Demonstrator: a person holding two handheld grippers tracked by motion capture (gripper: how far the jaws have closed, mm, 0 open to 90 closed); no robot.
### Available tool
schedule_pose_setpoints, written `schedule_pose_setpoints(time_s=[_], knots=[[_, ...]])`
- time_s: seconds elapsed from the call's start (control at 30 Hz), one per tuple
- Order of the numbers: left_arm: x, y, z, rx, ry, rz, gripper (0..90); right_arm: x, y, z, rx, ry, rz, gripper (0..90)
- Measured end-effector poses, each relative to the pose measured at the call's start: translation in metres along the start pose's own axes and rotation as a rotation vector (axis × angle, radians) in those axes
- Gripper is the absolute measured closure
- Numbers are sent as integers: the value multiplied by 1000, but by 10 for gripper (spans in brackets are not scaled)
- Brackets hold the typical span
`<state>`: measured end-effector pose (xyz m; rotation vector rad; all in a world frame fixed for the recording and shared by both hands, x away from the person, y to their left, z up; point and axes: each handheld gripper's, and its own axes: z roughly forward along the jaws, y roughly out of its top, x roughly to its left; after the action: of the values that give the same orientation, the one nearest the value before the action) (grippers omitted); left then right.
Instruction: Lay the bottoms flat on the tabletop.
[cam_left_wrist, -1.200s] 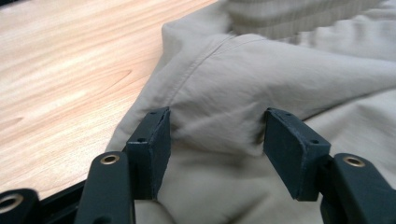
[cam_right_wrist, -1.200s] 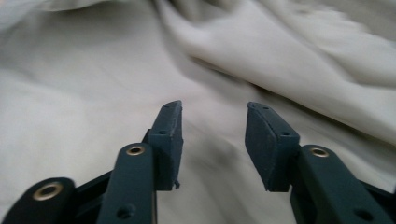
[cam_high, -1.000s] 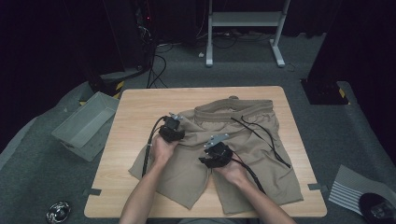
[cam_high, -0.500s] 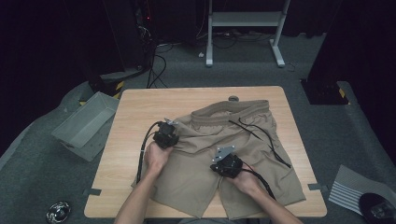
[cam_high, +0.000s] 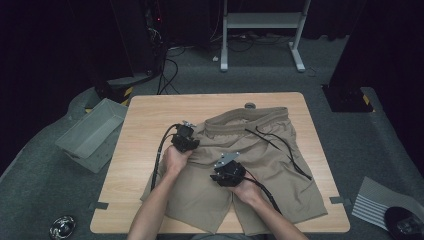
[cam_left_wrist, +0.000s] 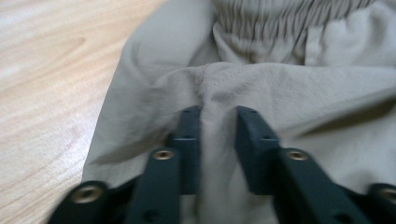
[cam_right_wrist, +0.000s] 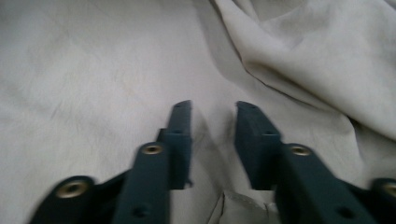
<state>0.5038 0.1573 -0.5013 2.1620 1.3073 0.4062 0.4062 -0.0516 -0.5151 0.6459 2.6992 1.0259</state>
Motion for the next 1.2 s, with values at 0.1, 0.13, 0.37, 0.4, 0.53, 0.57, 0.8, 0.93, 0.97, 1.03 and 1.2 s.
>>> schedule_pose_setpoints(time_s=[0.1,0.13,0.37,0.4,0.53,0.57,0.8,0.93,0.97,1.03,1.2], knots=[[0,-3,-2,12,8,24,860,0,-1,-2,9,0,-12,838],[-1,-4,-4,21,13,34,875,0,-3,-4,12,1,-23,880],[2,-13,-19,58,17,50,863,6,-18,-20,26,23,-76,898],[2,-12,-20,47,18,46,817,5,-19,-21,26,32,-71,897],[2,-4,-21,-10,-1,12,577,3,-18,-20,12,36,-45,739],[2,-2,-20,-33,-12,0,532,3,-17,-21,-1,30,-30,699],[-1,12,-6,-78,-68,-51,429,9,-8,-8,-13,34,-18,620],[-3,5,6,0,-44,-11,567,11,-9,-7,-11,33,-41,758],[-2,1,6,1,-60,-13,615,11,-10,-9,-7,38,-50,812],[-1,-2,3,5,-76,-20,697,13,-15,-13,-4,45,-76,886],[-6,-4,-6,-15,-68,24,669,16,-21,-22,24,71,-110,888]])
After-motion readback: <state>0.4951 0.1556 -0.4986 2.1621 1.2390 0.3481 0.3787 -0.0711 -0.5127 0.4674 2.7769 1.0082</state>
